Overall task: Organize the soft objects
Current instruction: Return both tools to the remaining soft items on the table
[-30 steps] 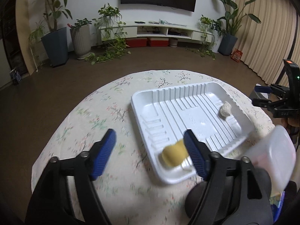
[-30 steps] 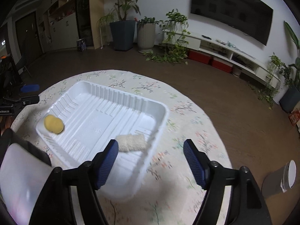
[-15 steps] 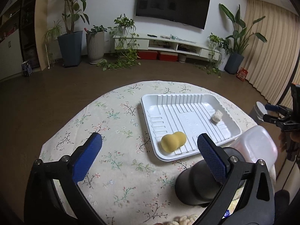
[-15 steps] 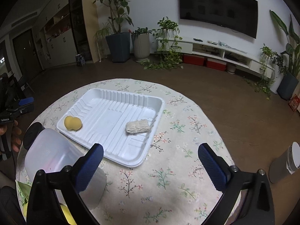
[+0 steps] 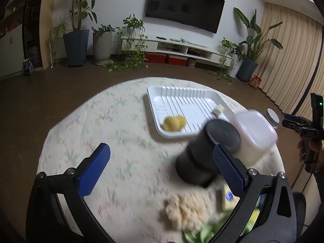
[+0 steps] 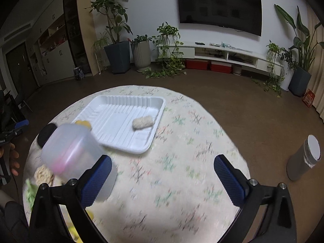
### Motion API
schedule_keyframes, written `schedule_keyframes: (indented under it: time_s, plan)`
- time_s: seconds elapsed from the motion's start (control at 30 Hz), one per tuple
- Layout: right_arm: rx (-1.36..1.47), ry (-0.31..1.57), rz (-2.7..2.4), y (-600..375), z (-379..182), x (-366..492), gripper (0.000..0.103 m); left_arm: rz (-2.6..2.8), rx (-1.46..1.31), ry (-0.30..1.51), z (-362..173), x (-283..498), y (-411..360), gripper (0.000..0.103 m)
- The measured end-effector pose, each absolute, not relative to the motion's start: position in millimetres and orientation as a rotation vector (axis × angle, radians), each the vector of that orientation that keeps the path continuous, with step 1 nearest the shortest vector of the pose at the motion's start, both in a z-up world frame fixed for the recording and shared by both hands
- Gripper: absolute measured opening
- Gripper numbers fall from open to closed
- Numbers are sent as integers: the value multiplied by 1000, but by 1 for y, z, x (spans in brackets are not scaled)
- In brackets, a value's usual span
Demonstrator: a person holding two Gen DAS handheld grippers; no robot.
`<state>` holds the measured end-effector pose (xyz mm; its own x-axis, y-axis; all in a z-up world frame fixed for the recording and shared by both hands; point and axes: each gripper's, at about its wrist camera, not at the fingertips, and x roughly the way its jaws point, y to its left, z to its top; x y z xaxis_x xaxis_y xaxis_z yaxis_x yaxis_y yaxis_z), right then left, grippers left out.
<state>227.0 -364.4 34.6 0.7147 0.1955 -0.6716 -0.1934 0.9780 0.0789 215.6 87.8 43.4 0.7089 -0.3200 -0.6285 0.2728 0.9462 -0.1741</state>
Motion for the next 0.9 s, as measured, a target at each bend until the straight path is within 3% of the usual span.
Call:
schedule_keyframes:
  time_s: [0.53,0.9]
  plan:
    - [58,814,266,-317,-9,99,103,-443,-16,723,12,75,47,103]
    - [42,817,313,-284,-34,42,103,-427,-71,777,-6,40,22,103]
